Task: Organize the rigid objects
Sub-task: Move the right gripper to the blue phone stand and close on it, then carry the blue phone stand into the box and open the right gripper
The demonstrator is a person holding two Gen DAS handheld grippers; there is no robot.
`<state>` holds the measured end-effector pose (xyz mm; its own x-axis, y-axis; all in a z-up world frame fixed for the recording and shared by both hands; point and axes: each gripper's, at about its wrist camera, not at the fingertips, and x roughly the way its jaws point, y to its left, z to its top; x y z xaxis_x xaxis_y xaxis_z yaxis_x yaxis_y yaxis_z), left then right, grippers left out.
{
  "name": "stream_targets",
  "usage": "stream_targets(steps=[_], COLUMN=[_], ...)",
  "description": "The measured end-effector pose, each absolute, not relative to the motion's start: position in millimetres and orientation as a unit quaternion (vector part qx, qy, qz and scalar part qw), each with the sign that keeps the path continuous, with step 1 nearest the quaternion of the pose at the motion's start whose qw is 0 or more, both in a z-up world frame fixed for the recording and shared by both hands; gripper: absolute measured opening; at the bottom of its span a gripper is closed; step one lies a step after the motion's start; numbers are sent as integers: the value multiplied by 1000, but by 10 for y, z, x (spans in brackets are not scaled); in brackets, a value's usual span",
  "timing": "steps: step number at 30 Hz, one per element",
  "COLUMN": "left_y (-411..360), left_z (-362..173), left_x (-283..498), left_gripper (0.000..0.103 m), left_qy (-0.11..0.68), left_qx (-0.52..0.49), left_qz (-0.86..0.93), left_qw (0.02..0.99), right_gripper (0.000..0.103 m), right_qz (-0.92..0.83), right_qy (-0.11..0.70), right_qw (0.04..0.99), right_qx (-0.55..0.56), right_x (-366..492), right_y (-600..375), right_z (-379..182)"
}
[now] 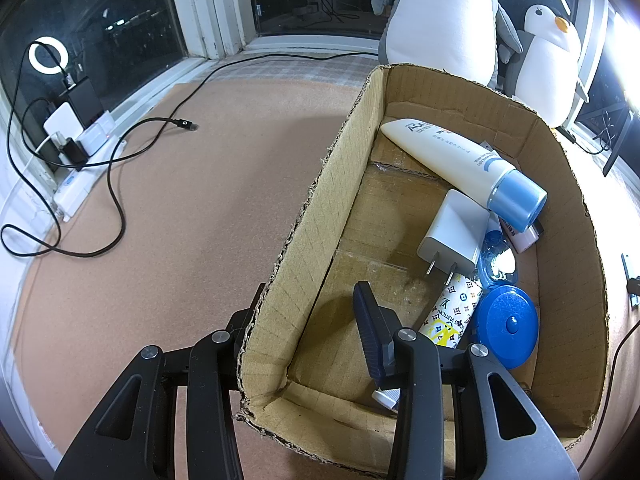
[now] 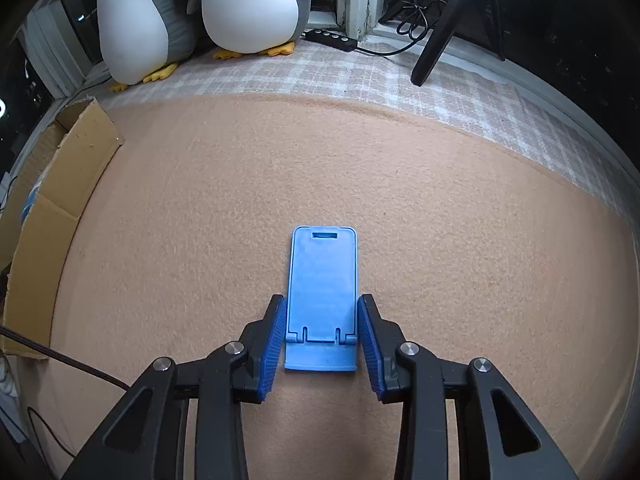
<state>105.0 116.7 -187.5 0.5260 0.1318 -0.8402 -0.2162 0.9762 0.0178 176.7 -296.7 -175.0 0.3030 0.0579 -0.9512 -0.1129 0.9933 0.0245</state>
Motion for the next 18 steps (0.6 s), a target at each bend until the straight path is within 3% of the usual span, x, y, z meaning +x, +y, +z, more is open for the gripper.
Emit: stream_targets(steps=[18], left_y=[1155], left_z=[-1877], left_x=[1054], left_gripper=[39], left_qy=[477], left_qx=[-43], left_qz=[100], left_qw=[872], right_gripper=[33], right_qz=[70], right_qy=[547], right_qw=[834], right_qx=[-27], right_x=[1636], right_y=[-2697], right_z=[-1450])
